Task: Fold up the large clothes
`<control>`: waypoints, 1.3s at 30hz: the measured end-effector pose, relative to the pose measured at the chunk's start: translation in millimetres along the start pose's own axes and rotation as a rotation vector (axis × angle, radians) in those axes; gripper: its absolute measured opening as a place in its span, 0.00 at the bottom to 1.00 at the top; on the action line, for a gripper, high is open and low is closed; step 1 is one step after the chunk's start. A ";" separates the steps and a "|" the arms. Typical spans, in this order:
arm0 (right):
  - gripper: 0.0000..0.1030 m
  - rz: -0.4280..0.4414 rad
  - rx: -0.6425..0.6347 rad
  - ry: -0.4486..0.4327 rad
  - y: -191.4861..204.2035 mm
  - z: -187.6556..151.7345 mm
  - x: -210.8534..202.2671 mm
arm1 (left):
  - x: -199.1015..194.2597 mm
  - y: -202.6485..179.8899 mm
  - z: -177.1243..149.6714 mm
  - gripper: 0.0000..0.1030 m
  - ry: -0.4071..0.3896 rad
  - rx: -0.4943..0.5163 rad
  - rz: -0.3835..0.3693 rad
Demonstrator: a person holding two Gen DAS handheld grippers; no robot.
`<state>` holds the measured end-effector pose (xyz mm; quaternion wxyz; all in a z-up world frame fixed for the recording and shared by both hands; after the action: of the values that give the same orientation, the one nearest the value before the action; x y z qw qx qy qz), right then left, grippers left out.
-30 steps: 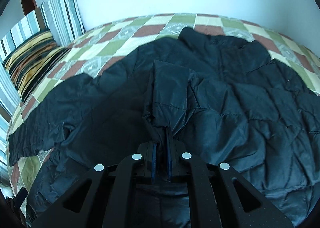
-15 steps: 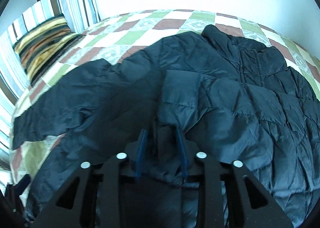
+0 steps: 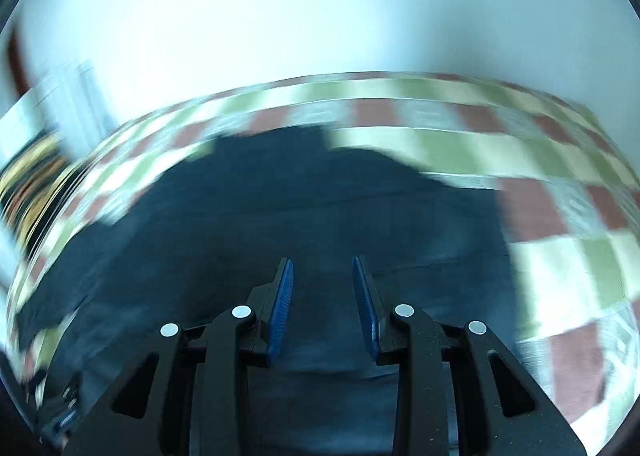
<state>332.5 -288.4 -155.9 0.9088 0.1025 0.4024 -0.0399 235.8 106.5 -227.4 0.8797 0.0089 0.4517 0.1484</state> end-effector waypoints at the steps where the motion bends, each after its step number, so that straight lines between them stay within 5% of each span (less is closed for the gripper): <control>1: 0.31 -0.038 0.043 -0.002 -22.2 4.0 2.6 | 0.2 -0.4 0.1 0.98 0.000 0.001 0.002; 6: 0.31 -0.118 0.103 0.052 -73.7 5.0 34.4 | 1.3 -1.7 0.0 0.98 0.001 0.008 0.009; 15: 0.31 -0.157 0.052 0.127 -65.8 -28.0 83.8 | 2.1 -3.9 -0.2 0.98 0.003 0.019 0.019; 28: 0.31 -0.198 0.015 0.098 -60.0 -32.0 86.5 | -0.2 0.4 1.6 0.98 0.001 0.012 -0.009; 33: 0.32 -0.209 0.008 0.087 -58.1 -33.4 85.7 | -6.0 26.2 7.1 0.98 -0.016 -0.048 -0.051; 39: 0.32 -0.208 0.009 0.077 -59.1 -33.5 85.6 | -7.0 78.6 14.3 0.98 -0.049 -0.128 0.015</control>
<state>356.6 -337.9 -250.3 0.8832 0.0660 0.4452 -0.1319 223.4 181.4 -201.6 0.8882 -0.0402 0.4195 0.1832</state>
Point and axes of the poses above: each gripper's, at about its wrist camera, not at the fingertips, and x roughly the way its jaws point, y to its left, z to its top, the point moved 4 cm from there along x, roughly the way its jaws point, and after that the axes turned 1 degree about -x, right-handed, at the moved point
